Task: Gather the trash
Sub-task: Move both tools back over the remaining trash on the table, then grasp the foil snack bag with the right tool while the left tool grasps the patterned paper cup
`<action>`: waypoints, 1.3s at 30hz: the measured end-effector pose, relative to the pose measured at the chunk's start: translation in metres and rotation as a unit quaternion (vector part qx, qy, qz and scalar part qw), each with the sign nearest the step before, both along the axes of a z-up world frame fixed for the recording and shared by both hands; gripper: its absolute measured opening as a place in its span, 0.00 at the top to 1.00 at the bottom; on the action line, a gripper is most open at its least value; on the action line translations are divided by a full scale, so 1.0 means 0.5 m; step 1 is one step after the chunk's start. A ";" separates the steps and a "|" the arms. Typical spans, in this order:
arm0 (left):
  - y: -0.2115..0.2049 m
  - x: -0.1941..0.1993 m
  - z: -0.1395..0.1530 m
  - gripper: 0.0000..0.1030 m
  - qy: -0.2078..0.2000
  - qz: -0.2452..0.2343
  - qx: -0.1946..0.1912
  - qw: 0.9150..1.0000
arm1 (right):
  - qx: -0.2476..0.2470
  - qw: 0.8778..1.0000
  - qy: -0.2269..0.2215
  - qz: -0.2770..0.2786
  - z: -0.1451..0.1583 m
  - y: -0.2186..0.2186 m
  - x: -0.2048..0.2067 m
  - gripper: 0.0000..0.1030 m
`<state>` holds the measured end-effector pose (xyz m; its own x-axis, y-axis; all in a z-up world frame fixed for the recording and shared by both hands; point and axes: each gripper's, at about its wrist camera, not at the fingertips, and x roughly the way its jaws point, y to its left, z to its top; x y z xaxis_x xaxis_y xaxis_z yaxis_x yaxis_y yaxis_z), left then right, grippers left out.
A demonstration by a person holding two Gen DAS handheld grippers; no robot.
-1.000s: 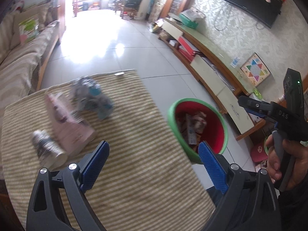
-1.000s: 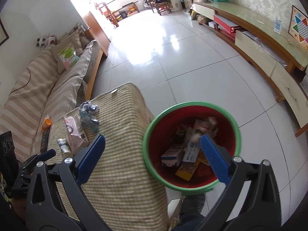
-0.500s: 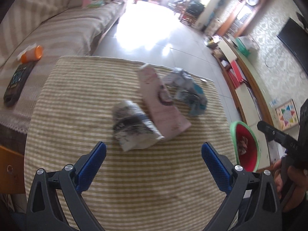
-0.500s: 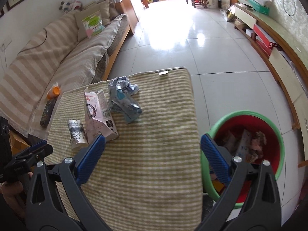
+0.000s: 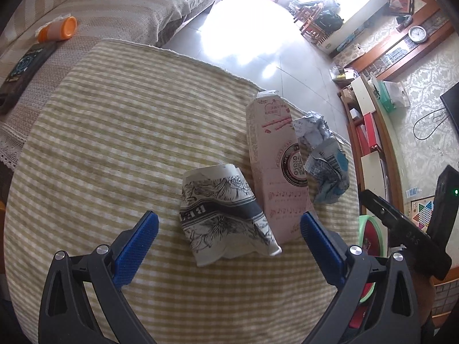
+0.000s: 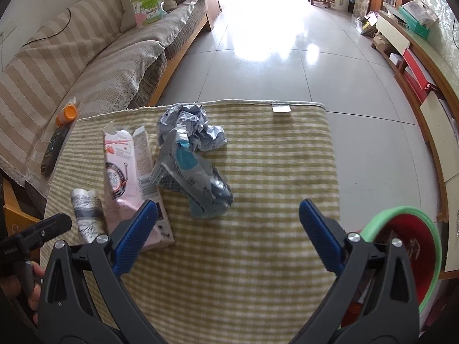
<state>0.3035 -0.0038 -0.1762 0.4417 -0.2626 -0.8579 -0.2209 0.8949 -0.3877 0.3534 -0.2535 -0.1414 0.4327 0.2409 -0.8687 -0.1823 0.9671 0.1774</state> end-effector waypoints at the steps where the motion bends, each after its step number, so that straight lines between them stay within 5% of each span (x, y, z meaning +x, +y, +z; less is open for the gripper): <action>1: -0.003 0.006 -0.006 0.08 0.002 0.000 0.001 1.000 | 0.002 1.000 0.001 0.002 -0.006 0.003 0.009 0.06; 7: -0.005 0.026 -0.041 0.08 0.016 0.008 0.002 1.000 | 0.008 0.999 0.017 0.028 -0.049 0.034 0.051 0.17; 17: -0.013 0.041 -0.061 0.19 0.027 -0.011 0.025 0.999 | 0.017 0.998 0.035 0.056 -0.084 0.071 0.058 0.71; 20: -0.015 0.038 -0.057 0.29 0.024 -0.017 0.020 0.999 | 0.014 0.998 0.030 0.058 -0.077 0.076 0.047 0.74; 30: -0.002 0.005 -0.017 0.32 0.001 -0.020 0.012 1.000 | 0.016 0.998 0.028 0.055 -0.056 0.070 0.025 0.79; 39: 0.010 -0.039 0.065 0.32 -0.032 -0.015 0.025 0.999 | 0.032 0.998 -0.001 0.049 0.033 0.061 -0.032 0.80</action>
<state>0.2842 0.0011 -0.1436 0.4886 -0.2342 -0.8405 -0.1704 0.9191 -0.3552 0.3376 -0.2228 -0.1248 0.4069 0.3372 -0.8489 -0.2755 0.9314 0.2380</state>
